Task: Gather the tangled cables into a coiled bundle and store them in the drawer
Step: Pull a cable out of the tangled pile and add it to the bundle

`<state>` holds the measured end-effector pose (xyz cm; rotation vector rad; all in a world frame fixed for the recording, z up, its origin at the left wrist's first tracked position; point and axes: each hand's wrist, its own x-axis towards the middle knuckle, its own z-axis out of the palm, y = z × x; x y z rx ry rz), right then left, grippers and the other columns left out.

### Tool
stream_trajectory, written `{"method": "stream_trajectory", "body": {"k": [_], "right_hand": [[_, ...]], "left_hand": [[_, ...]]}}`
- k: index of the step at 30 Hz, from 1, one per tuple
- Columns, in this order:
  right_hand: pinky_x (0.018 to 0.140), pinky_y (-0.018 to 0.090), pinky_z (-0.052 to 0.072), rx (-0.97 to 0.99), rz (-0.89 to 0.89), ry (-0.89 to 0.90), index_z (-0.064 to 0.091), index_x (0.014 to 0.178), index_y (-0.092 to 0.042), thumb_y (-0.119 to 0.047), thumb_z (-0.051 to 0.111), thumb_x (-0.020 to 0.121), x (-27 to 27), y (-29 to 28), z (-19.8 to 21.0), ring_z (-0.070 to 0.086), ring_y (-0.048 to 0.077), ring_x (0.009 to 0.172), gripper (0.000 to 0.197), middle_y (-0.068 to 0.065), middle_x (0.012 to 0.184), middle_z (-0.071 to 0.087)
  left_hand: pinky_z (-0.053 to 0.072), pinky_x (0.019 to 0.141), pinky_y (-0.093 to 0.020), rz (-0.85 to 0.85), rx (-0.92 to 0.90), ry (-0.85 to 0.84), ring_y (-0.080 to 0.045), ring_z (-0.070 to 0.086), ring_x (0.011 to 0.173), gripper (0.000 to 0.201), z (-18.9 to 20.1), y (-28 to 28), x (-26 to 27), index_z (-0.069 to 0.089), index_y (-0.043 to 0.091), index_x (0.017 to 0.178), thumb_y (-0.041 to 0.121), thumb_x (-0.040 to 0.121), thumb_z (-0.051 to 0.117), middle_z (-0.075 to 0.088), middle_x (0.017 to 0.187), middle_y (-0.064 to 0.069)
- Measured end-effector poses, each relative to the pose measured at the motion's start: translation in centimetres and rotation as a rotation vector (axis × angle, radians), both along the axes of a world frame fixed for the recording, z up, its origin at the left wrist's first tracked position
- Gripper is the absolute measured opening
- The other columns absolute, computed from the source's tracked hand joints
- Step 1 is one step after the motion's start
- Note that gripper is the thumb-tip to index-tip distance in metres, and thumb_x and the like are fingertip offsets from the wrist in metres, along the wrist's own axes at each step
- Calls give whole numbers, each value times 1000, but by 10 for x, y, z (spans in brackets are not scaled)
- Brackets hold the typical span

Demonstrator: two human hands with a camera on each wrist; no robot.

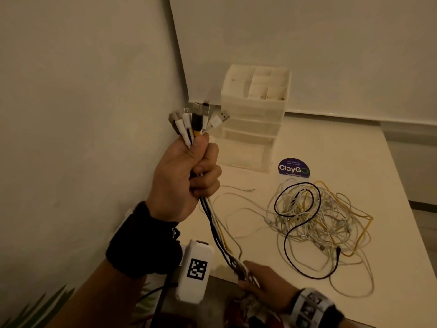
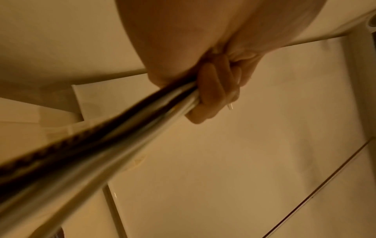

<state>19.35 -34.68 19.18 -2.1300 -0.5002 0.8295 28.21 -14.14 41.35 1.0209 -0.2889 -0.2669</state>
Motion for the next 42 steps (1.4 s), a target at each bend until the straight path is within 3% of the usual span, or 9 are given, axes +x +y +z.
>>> {"method": "stream_trajectory", "body": {"k": [2,4,10,16,22,28,31,38,42], "right_hand": [[109,31,35,-126,114,42,31,145,-26,-41,62,89,23,-11,15,43,16,128,66,-2,140,43],[103,25,38,-266,206,81,16,151,-27,-22,63,89,54,-19,31,43,15,129,78,-5,143,38],[98,31,43,-415,-58,-284,55,128,-16,-1,45,89,175,-4,24,56,21,114,43,4,124,61],[93,47,46,-672,-124,-276,42,130,-8,-2,50,89,225,12,-41,46,35,116,43,13,129,42],[91,45,46,-689,-165,-393,47,125,-4,-2,44,93,241,11,-72,47,35,113,32,16,123,45],[76,34,43,-172,-569,-378,58,100,-6,-15,53,94,252,6,-26,59,33,94,12,15,105,59],[80,45,55,255,-706,-297,56,94,-15,-25,53,97,237,0,30,65,25,92,11,6,97,66],[96,35,49,764,-699,-342,50,77,-2,-6,53,87,169,-17,153,60,15,117,11,0,121,67],[99,49,47,989,-722,-124,43,73,-6,-5,44,83,143,-32,183,63,33,113,10,19,110,70]], "left_hand": [[11,39,-17,-2,-41,19,-4,19,38,30,-3,2,2,30,14,71,27,98,34,20,58,0],[10,39,-16,2,-49,34,-3,19,37,26,-6,3,4,32,14,74,27,97,34,21,57,2],[12,38,-15,-11,-62,113,-2,20,36,22,-23,0,17,51,11,97,28,97,37,27,55,5],[11,38,-15,37,-59,173,-2,18,37,22,-34,5,34,32,18,77,32,93,39,25,54,6],[13,38,-14,145,-31,228,-1,21,36,34,-50,21,43,14,21,79,36,92,41,28,53,7],[15,37,-14,181,11,214,-4,20,36,24,-53,22,50,31,19,76,34,92,41,27,54,5],[19,36,-15,193,87,163,-6,20,35,28,-51,12,55,32,17,74,35,93,42,27,57,4],[13,40,-21,156,264,-20,-9,18,40,34,-45,-23,64,34,16,69,32,97,43,26,58,0],[24,40,-20,183,362,-160,-11,23,39,11,-36,-48,58,52,11,88,17,87,60,31,58,-1]]}}
